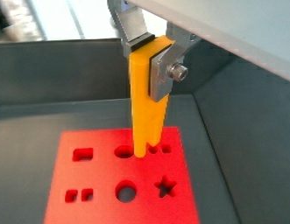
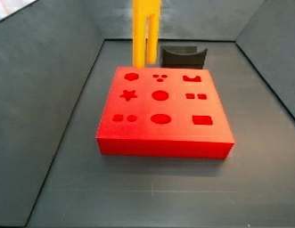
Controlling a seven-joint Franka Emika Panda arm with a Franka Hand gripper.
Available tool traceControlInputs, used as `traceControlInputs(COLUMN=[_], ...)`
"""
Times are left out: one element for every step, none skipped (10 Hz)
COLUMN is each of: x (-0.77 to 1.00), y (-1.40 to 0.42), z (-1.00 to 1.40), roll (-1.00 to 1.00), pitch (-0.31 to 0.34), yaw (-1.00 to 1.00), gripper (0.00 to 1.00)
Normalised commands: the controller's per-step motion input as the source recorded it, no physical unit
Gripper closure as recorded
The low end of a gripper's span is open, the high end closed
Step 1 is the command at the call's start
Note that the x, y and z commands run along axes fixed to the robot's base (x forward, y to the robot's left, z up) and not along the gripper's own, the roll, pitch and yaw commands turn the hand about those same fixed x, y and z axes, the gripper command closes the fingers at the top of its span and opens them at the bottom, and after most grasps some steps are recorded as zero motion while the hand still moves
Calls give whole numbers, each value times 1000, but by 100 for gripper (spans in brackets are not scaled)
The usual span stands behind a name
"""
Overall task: Pick up the square-circle object. Move up. Rotate the square-circle object. Place the square-circle object on the fixture. Regrasp the square-circle object. Move to above the board. Insert the square-circle object.
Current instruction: Insert the square-circle object.
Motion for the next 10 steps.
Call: traceControlInputs(x=[0,0,0,0,0,0,0,-97,-274,-489], y=[-63,-34,-9,-26,0,0,-149,-397,-443,-306], z=[-240,-194,-160,-151,-200,-303,-326,-311,-369,-323], roll=[-26,0,0,0,0,-11,-16,-14,-14,-21], pitch=[-26,-1,0,0,0,-19,0,0,0,0], yaw=[-971,-994,-1000,-997,-1000,-1000,-946,-654,-503,-434], gripper=[100,100,100,100,100,100,100,100,100,100])
